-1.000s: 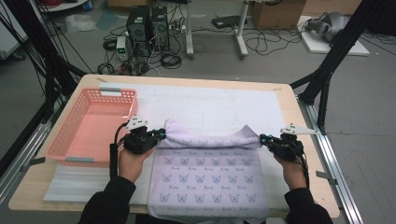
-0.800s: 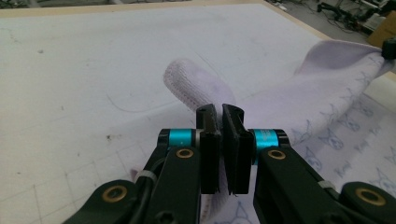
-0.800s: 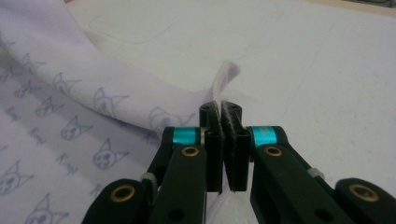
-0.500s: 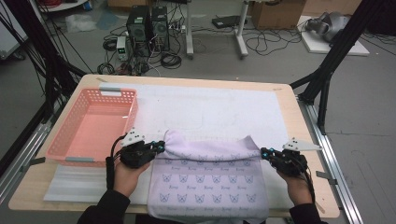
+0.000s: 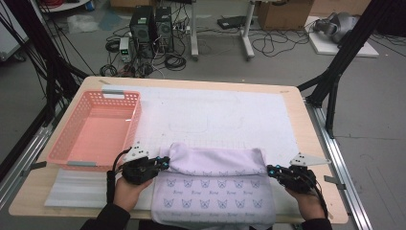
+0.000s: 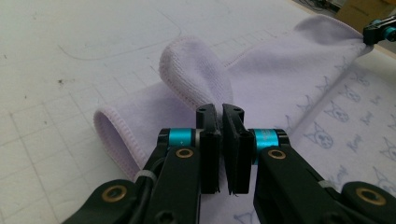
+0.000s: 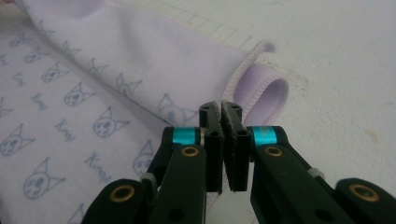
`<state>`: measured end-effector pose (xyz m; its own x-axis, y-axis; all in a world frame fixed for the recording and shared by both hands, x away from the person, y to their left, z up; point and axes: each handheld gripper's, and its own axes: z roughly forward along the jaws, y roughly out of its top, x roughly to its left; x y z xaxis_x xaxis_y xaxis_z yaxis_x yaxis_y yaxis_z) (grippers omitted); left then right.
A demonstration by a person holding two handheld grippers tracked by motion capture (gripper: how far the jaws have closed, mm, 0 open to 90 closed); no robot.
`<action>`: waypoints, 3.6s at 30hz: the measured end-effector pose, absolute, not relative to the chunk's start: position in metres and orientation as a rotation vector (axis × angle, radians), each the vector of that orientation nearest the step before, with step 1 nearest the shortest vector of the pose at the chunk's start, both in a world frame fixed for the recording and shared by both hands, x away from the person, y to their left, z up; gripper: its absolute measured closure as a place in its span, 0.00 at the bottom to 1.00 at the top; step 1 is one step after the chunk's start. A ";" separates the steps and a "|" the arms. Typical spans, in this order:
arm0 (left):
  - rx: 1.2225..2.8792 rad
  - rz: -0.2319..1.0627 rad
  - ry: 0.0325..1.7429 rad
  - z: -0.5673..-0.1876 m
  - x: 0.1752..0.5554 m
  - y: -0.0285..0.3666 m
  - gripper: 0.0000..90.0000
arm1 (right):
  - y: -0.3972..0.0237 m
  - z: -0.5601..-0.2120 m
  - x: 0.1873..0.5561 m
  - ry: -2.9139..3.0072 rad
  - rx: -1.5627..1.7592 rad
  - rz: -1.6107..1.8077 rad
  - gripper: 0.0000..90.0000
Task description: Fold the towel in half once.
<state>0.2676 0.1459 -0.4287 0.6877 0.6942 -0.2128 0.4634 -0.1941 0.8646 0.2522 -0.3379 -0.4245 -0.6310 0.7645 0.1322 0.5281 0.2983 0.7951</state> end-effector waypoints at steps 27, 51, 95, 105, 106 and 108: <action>1.945 0.314 1.040 -0.440 0.313 0.127 0.65 | -0.309 -0.421 0.311 2.198 1.315 1.144 0.74; 1.896 0.156 0.892 -0.419 0.255 0.148 0.93 | -0.339 -0.396 0.232 2.261 1.135 1.342 0.97; 1.776 0.345 1.016 -0.424 0.299 0.147 0.46 | -0.340 -0.432 0.292 2.031 1.375 1.105 0.69; 1.870 0.390 1.096 -0.432 0.327 0.131 0.47 | -0.326 -0.441 0.318 2.159 1.336 1.085 0.57; 1.888 0.396 1.112 -0.435 0.329 0.130 0.47 | -0.325 -0.443 0.320 2.172 1.337 1.073 0.57; 1.930 0.398 1.133 -0.440 0.332 0.130 0.46 | -0.326 -0.445 0.322 2.177 1.349 1.070 0.58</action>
<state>0.3318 0.1301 -0.4396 0.5405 0.8303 -0.1356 0.5627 -0.2370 0.7920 0.3223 -0.3255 -0.4452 -0.4771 0.8750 0.0816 0.5989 0.2558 0.7589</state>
